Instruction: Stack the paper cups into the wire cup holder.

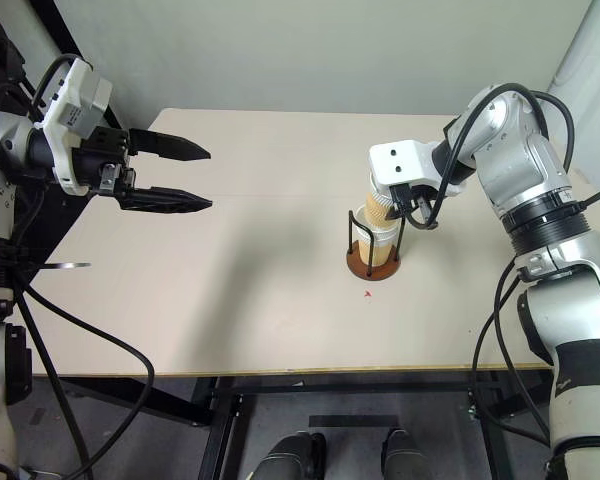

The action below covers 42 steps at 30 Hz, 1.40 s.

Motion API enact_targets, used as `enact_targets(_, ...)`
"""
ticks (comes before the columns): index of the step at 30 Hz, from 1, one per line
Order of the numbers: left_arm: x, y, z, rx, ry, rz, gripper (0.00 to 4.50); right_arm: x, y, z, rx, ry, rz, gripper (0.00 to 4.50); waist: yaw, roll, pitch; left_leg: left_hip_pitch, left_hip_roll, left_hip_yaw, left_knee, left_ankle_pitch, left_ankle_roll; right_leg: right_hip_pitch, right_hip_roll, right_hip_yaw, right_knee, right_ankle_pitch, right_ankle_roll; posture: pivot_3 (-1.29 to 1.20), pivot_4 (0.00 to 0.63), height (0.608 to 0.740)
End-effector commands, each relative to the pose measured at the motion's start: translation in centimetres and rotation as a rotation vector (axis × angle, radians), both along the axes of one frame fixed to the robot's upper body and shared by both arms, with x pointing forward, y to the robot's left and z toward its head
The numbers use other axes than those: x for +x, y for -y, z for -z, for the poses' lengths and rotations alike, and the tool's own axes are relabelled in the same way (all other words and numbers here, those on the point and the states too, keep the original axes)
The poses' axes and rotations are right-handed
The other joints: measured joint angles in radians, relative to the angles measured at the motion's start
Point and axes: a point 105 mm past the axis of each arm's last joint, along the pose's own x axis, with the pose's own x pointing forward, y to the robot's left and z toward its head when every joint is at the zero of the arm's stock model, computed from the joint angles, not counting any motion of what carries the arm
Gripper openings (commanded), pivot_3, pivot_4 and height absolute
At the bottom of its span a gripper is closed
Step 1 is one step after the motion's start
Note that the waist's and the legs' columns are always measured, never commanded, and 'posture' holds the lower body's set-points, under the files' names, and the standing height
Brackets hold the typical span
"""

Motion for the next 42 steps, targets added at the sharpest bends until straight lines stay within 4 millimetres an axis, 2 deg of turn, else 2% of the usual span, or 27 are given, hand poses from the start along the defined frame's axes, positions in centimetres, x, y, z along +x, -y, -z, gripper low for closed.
enact_targets(1, -0.4, 0.0, -1.2, -0.004, 0.047, 0.009, 4.50, -0.5, -1.4, -1.2, 0.013, 0.052, -0.054, 0.42, -0.002, 0.000, 0.000, 0.000, 0.000, 0.000, 0.000, 0.000, 0.000, 0.000, 0.000, 0.000, 0.000, 0.000, -0.001, 0.00, 0.150, 0.740)
enact_targets(4, -0.4, 0.0, -1.2, -0.001, 0.048, 0.010, 4.50, -0.6, -2.0, -1.3, 0.027, 0.058, -0.065, 1.31, -0.003, 0.000, 0.000, 0.001, 0.000, 0.000, 0.000, 0.001, -0.001, 0.000, 0.000, 0.000, 0.001, 0.001, -0.001, 0.00, 0.150, 0.740)
enact_targets(10, -0.4, 0.0, -1.1, 0.000, 0.048, 0.008, 4.50, -0.3, -2.2, -1.2, 0.033, 0.075, -0.060, 3.44, -0.003, 0.000, 0.000, 0.001, 0.000, -0.001, 0.000, 0.001, -0.001, 0.000, 0.000, 0.000, 0.002, 0.001, -0.001, 0.00, 0.150, 0.740)
enact_targets(11, -0.4, 0.0, -1.1, -0.001, 0.048, 0.007, 4.50, -0.2, -2.3, -1.5, 0.058, 0.079, -0.052, 3.96, -0.003, 0.000, 0.000, 0.001, 0.000, -0.001, 0.000, 0.001, -0.001, -0.001, 0.000, 0.000, 0.002, 0.001, -0.001, 0.00, 0.150, 0.740)
enact_targets(13, -0.3, -0.1, -1.2, -0.008, 0.048, -0.002, 4.50, -0.4, -2.7, -3.4, 0.204, 0.062, -0.012, 4.49, -0.003, 0.000, 0.000, 0.001, 0.000, -0.001, -0.001, 0.001, -0.001, -0.001, 0.000, 0.000, 0.002, 0.001, -0.001, 0.00, 0.150, 0.740)
enact_targets(16, -0.2, -0.7, -1.3, -0.030, 0.045, -0.033, 4.50, -1.9, -2.2, -6.0, 0.446, -0.060, 0.049, 4.49, -0.002, 0.000, 0.000, 0.000, 0.000, -0.001, -0.001, 0.002, -0.003, -0.001, 0.000, 0.000, 0.002, 0.001, -0.001, 0.00, 0.150, 0.740)
enact_targets(18, -0.1, -1.1, -1.4, -0.066, 0.038, -0.060, 4.50, -3.0, -1.1, -7.2, 0.588, -0.141, 0.107, 4.49, 0.000, 0.000, 0.000, -0.002, 0.000, -0.001, -0.002, 0.003, -0.003, -0.002, 0.000, -0.001, 0.002, 0.001, -0.001, 0.00, 0.150, 0.740)
enact_targets(22, -0.4, -2.5, -1.0, -0.125, 0.018, -0.123, 4.50, -3.9, 3.2, -7.8, 0.810, -0.213, 0.308, 4.49, 0.002, -0.001, -0.001, -0.002, -0.001, -0.001, -0.002, 0.008, -0.013, -0.001, 0.001, -0.001, 0.000, -0.003, -0.006, 0.00, 0.150, 0.740)
enact_targets(24, -0.4, -3.3, -0.7, -0.141, 0.011, -0.161, 4.50, -3.8, 5.3, -7.2, 0.880, -0.214, 0.420, 4.49, 0.003, -0.002, -0.001, -0.002, -0.001, -0.002, -0.001, 0.007, -0.013, 0.000, 0.001, -0.001, 0.000, -0.004, -0.009, 0.00, 0.150, 0.740)
enact_targets(26, -0.5, -4.2, -0.4, -0.166, 0.004, -0.203, 4.50, -3.7, 7.4, -5.4, 0.884, -0.204, 0.528, 4.49, 0.003, -0.002, -0.001, -0.002, -0.001, -0.002, -0.001, 0.007, -0.013, -0.001, 0.001, -0.001, 0.001, -0.004, -0.008, 0.00, 0.150, 0.740)
enact_targets(30, -0.5, -5.7, -0.2, -0.219, -0.002, -0.287, 4.50, -3.2, 10.3, -2.0, 0.866, -0.191, 0.677, 4.49, 0.004, -0.002, -0.001, 0.001, -0.001, -0.002, -0.001, 0.007, -0.011, -0.001, 0.000, 0.000, 0.006, -0.003, 0.000, 0.00, 0.150, 0.740)
enact_targets(31, -0.5, -6.1, -0.1, -0.228, -0.005, -0.302, 4.50, -3.1, 10.5, -1.5, 0.862, -0.185, 0.696, 4.49, 0.003, -0.001, -0.001, 0.003, -0.001, -0.001, -0.002, 0.004, -0.006, -0.001, 0.000, 0.001, 0.008, -0.002, 0.001, 0.00, 0.150, 0.740)
enact_targets(33, -0.9, -7.2, 0.4, -0.226, -0.016, -0.354, 4.50, -1.9, 11.9, 0.3, 0.839, -0.159, 0.776, 4.49, -0.001, -0.001, -0.001, 0.006, -0.001, -0.001, -0.002, 0.005, -0.006, -0.001, 0.001, 0.002, 0.012, -0.002, 0.003, 0.00, 0.150, 0.740)
enact_targets(35, -1.2, -8.3, 0.7, -0.226, -0.018, -0.399, 4.50, -0.9, 12.0, 1.1, 0.833, -0.145, 0.798, 4.49, -0.005, -0.001, -0.001, 0.014, -0.001, -0.001, -0.007, 0.009, -0.007, 0.004, 0.001, 0.004, 0.013, -0.001, 0.003, 0.00, 0.150, 0.740)
enact_targets(39, -1.8, -9.4, 0.7, -0.225, -0.016, -0.447, 4.50, -0.6, 10.7, 1.2, 0.846, -0.154, 0.753, 4.49, -0.005, -0.001, -0.001, 0.022, -0.001, -0.001, -0.020, 0.016, -0.010, 0.006, 0.001, 0.004, 0.012, -0.001, 0.002, 0.00, 0.150, 0.740)
enact_targets(42, -1.7, -10.1, 0.5, -0.229, -0.003, -0.486, 4.50, -0.5, 10.4, 1.0, 0.850, -0.145, 0.743, 4.49, -0.005, -0.001, -0.001, 0.024, -0.001, -0.001, -0.030, 0.015, -0.019, 0.006, 0.001, 0.006, 0.011, -0.001, 0.001, 0.00, 0.150, 0.740)
